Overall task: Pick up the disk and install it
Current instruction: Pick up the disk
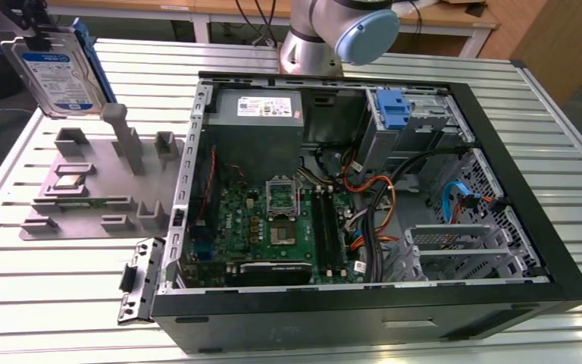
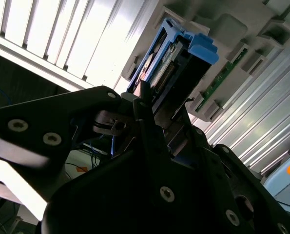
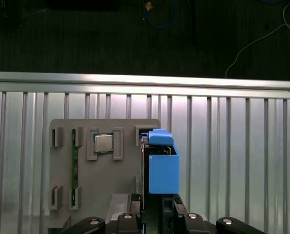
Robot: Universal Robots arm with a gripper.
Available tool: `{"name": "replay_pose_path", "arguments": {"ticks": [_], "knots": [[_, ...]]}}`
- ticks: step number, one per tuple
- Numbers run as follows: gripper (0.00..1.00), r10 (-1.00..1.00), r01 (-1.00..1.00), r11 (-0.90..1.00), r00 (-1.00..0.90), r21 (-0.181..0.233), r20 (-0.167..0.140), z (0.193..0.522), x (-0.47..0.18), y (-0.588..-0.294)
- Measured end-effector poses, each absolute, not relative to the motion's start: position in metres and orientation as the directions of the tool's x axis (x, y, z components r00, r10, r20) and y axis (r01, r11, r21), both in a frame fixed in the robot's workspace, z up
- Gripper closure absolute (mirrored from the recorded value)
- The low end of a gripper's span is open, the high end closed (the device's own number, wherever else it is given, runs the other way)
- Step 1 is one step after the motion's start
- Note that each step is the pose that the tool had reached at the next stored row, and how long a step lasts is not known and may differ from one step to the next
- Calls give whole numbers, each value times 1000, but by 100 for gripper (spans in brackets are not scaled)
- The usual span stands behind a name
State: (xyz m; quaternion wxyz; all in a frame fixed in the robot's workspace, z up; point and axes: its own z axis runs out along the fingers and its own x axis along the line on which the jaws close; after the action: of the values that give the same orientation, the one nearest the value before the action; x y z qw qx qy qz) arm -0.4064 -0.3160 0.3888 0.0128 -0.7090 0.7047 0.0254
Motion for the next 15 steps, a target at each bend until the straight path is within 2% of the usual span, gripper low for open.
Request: {"name": "replay_pose_path", "arguments": {"ticks": [15], "knots": [[65, -999, -1000, -6, 6, 18, -54, 390, -406, -316]]}}
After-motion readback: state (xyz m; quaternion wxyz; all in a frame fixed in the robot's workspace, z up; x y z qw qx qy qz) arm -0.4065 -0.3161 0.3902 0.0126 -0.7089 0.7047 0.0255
